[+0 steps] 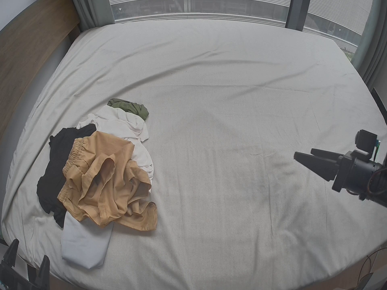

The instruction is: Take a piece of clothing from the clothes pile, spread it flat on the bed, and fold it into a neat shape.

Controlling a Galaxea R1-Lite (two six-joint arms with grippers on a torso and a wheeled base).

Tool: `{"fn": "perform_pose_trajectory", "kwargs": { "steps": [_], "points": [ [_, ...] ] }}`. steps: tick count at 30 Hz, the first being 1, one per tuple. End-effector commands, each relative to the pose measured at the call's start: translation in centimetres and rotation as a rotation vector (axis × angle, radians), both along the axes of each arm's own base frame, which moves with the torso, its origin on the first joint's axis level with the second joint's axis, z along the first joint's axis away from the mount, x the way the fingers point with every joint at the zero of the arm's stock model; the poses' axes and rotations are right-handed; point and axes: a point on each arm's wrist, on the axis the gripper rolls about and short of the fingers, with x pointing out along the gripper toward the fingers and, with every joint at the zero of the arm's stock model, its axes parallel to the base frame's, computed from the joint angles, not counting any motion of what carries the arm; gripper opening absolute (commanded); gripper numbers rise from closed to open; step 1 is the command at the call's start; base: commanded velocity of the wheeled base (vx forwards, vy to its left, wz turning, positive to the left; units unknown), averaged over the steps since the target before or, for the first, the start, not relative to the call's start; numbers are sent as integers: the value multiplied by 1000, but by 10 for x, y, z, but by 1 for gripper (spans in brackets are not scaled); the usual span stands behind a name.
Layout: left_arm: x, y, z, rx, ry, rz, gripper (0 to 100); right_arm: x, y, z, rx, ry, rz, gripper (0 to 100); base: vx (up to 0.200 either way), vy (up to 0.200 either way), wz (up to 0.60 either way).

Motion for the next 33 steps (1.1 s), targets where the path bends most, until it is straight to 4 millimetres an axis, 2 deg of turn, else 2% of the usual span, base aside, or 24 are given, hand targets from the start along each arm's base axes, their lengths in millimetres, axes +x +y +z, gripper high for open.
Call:
{"fn": "perform_pose_trajectory", "kwargs": {
  "steps": [1,7,9,19,33],
  "points": [
    [0,0,-5,0,3,1,100,19,21,-22,-38,71,42,100,0,0,0],
    [0,0,-5,0,3,1,100,31,40,-30,-44,92,87,100,0,0,0],
    [0,0,-5,0,3,1,100,36,53,-33,-51,103,118,100,0,0,0],
    [0,0,-5,0,3,1,100,43,84,-45,-73,128,182,100,0,0,0],
    [0,0,-5,0,5,1,100,58,130,-79,-85,199,255,100,0,0,0]
  ]
}}
